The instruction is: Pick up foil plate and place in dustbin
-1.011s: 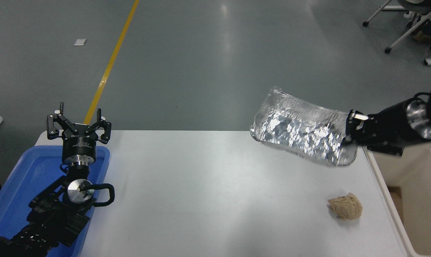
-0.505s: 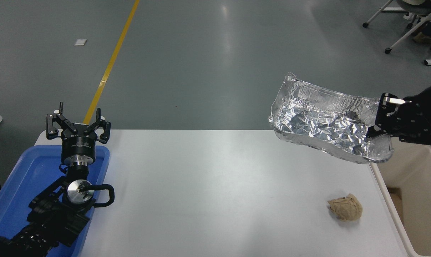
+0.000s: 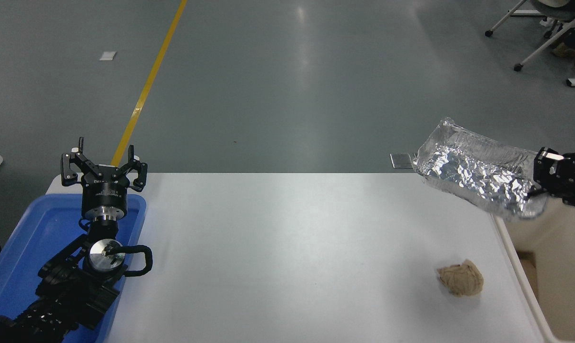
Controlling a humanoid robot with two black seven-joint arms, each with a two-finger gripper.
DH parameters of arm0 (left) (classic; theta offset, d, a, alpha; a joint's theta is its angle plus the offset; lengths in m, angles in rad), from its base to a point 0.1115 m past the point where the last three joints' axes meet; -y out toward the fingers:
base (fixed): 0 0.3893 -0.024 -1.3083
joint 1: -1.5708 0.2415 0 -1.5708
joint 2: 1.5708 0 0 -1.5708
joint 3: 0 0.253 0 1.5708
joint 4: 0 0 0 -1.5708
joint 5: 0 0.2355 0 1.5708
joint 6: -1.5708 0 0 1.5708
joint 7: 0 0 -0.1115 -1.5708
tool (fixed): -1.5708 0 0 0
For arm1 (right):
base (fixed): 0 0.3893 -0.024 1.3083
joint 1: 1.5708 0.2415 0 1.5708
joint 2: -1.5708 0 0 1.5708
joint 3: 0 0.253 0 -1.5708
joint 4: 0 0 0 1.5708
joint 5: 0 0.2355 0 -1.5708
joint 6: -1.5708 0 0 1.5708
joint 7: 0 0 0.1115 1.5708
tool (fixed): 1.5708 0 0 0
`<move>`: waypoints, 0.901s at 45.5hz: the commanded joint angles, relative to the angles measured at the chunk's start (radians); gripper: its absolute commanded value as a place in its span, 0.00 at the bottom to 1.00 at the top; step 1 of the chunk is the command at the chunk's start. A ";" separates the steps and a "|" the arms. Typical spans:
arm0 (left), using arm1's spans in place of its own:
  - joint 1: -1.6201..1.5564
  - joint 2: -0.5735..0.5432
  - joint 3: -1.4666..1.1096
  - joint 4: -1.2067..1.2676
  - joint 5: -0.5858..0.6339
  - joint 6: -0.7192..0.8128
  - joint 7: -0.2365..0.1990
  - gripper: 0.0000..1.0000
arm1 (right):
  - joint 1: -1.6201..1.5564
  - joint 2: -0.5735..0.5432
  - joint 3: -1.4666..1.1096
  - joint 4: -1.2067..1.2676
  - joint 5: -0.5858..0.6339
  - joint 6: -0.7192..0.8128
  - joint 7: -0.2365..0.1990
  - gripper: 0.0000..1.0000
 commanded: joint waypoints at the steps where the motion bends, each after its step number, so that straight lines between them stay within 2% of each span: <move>1: 0.000 0.000 0.000 0.000 0.000 0.000 0.000 0.99 | -0.521 0.002 0.310 -0.403 0.004 -0.113 -0.001 0.00; 9: 0.000 0.000 0.000 0.000 0.000 0.000 0.000 0.99 | -0.807 0.115 0.556 -0.701 0.003 -0.158 -0.009 0.00; 17: 0.000 0.000 0.000 0.000 -0.002 0.000 -0.002 0.99 | -0.971 0.244 0.654 -0.919 0.003 -0.210 -0.010 0.00; 23: 0.000 0.000 0.000 0.000 -0.002 0.000 -0.002 0.99 | -1.041 0.293 0.675 -0.941 0.003 -0.317 -0.016 0.00; 27: 0.000 0.000 0.000 0.000 -0.002 0.000 -0.002 0.99 | -1.068 0.319 0.675 -0.942 0.004 -0.386 -0.055 0.00; 31: 0.000 0.000 0.000 0.000 -0.002 0.000 -0.002 0.99 | -1.077 0.332 0.675 -0.942 0.026 -0.414 -0.073 0.00; 36: 0.000 0.000 0.000 0.000 -0.002 0.000 -0.002 0.99 | -1.078 0.333 0.675 -0.941 0.057 -0.415 -0.075 0.00; 37: 0.000 0.000 0.000 0.000 -0.002 0.000 -0.002 0.99 | -1.078 0.330 0.675 -0.939 0.060 -0.415 -0.073 0.09; 38: 0.000 0.000 0.000 0.002 -0.002 0.000 -0.002 0.99 | -1.078 0.330 0.675 -0.937 0.061 -0.415 -0.073 0.34; 39: 0.000 0.002 0.000 0.000 -0.002 0.000 -0.002 0.99 | -1.077 0.332 0.675 -0.937 0.061 -0.415 -0.073 0.62; 40: 0.000 0.000 0.000 0.000 -0.002 0.000 -0.002 0.99 | -1.074 0.330 0.675 -0.930 0.063 -0.412 -0.073 0.98; 41: 0.001 0.002 0.000 0.000 -0.002 0.000 -0.002 0.99 | -1.072 0.330 0.675 -0.922 0.063 -0.403 -0.073 1.00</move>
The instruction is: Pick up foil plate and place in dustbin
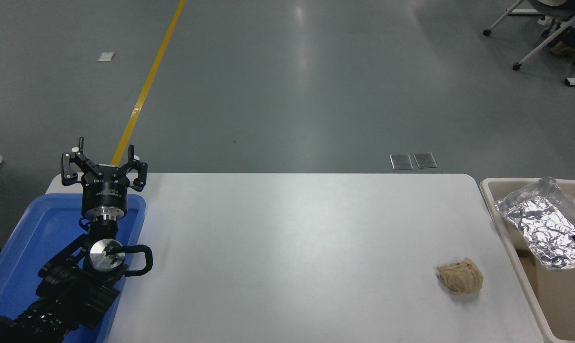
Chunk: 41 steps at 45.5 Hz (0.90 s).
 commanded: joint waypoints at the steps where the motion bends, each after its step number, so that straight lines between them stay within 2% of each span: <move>1: 0.000 0.000 0.000 0.001 0.000 0.000 0.000 0.99 | -0.039 0.023 0.019 -0.005 0.029 -0.030 -0.015 1.00; 9: 0.000 0.002 0.000 0.001 0.000 0.000 0.000 0.99 | 0.013 0.003 0.020 0.115 0.029 -0.038 -0.015 1.00; 15: 0.002 0.001 0.000 0.001 0.000 0.000 0.000 0.99 | 0.137 -0.142 0.002 0.338 0.024 -0.037 -0.015 1.00; 23: 0.000 0.000 0.000 0.000 0.000 0.000 0.002 0.99 | 0.362 -0.228 -0.102 0.575 0.007 -0.027 -0.013 1.00; 31: 0.000 0.000 0.000 0.000 0.002 0.000 0.002 0.99 | 0.658 -0.235 -0.361 0.797 -0.008 -0.003 -0.001 1.00; 41: 0.000 0.000 0.000 0.000 0.002 0.000 0.002 0.99 | 1.002 -0.216 -0.518 1.093 -0.024 0.115 0.022 1.00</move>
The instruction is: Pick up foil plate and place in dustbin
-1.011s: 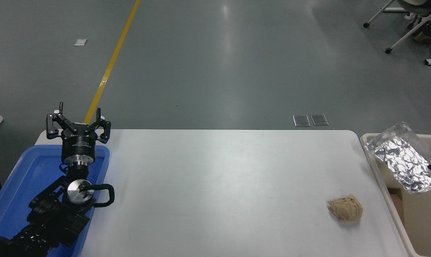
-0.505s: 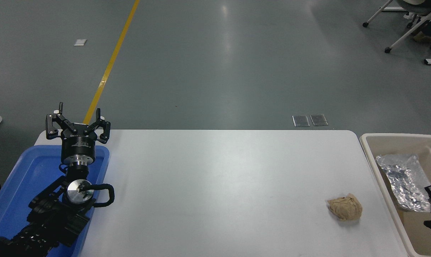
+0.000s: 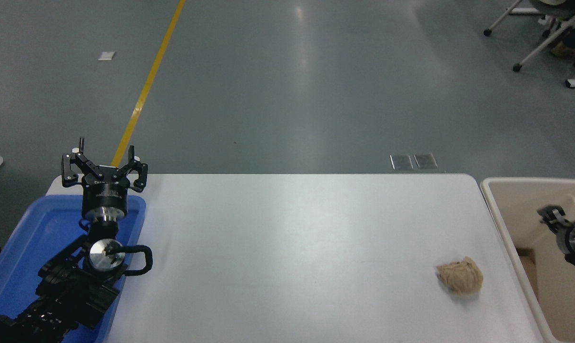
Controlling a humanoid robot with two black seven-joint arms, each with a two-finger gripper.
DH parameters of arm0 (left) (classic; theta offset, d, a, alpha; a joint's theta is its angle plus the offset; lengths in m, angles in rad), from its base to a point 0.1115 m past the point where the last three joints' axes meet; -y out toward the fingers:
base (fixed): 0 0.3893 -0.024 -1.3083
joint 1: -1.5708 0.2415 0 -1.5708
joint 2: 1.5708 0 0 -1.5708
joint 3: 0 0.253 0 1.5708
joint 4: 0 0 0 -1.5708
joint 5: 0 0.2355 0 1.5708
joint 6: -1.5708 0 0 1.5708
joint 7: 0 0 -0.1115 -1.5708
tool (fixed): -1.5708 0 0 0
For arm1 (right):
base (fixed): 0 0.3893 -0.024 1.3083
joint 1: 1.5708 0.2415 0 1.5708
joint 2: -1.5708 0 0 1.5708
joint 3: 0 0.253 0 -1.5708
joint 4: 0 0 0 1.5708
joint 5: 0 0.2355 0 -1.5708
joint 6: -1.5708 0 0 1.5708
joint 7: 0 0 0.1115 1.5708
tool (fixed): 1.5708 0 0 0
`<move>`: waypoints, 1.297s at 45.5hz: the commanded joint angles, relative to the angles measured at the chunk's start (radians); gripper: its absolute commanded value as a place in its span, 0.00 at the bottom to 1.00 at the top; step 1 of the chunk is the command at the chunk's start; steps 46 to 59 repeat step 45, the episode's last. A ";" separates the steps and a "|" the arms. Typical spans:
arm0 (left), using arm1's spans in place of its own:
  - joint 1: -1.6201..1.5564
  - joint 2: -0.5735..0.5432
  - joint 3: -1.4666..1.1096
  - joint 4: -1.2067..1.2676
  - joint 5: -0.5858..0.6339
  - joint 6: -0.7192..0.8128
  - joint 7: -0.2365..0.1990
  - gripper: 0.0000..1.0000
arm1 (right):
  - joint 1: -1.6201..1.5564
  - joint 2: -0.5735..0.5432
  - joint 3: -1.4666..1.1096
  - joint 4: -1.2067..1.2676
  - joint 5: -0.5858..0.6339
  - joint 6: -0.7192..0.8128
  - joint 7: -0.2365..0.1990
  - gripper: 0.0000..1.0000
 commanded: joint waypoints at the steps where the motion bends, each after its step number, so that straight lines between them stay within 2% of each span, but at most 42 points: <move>1: 0.000 0.000 0.000 0.000 0.001 0.000 0.000 0.99 | 0.424 0.003 -0.221 0.370 -0.015 0.134 0.022 1.00; 16: 0.000 0.000 0.000 0.000 0.001 0.000 0.000 0.99 | 0.912 0.018 -0.394 0.703 -0.041 0.432 0.031 1.00; 31: 0.000 0.000 0.000 0.000 0.001 0.000 0.000 0.99 | 1.260 0.021 -0.428 0.745 -0.040 0.725 0.025 1.00; 59: 0.000 0.000 0.000 0.000 0.001 0.000 0.000 0.99 | 1.282 0.020 -0.437 0.745 -0.040 0.762 0.021 1.00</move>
